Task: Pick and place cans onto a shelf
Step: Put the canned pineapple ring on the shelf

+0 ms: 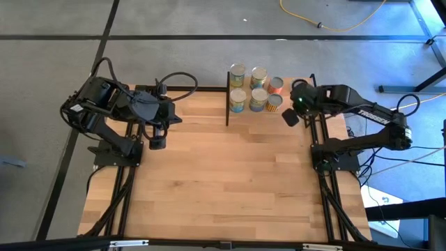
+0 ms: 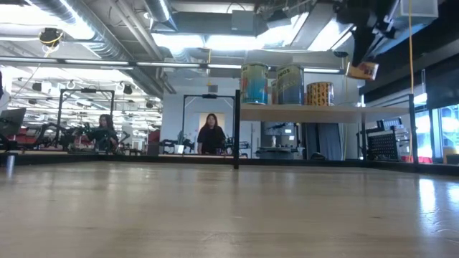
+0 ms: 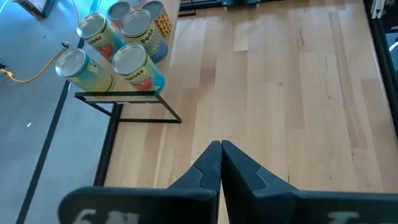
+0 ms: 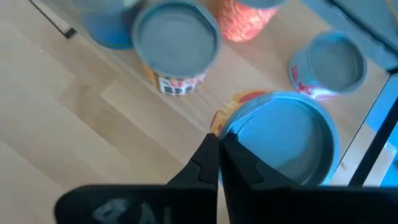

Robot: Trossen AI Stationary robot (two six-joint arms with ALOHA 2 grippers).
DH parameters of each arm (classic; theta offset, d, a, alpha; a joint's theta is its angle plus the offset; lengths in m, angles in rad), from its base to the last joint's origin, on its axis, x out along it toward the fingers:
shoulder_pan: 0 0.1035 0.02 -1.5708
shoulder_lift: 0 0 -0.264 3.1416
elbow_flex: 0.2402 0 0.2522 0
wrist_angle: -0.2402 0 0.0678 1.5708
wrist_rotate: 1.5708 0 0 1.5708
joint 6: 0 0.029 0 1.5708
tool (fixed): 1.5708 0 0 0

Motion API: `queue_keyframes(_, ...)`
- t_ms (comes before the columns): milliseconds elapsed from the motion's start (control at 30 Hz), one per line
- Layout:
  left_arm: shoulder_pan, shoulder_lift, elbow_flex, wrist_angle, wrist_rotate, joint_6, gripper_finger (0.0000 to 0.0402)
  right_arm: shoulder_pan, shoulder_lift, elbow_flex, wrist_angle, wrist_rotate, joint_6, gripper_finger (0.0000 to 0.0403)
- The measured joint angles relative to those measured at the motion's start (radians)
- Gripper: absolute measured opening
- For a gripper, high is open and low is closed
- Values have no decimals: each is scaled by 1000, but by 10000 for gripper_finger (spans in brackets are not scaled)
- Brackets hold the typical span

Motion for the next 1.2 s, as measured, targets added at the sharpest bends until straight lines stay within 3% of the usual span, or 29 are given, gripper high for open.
queue_keyframes(433,0,0,0,0,0,-10,2,-263,10,-79,79,-220,-190,4)
queue_keyframes(733,0,0,0,0,0,-10,1,-342,74,-143,104,-247,-260,4)
queue_keyframes(1200,0,0,0,0,0,-10,3,-356,130,-137,157,-232,-323,30)
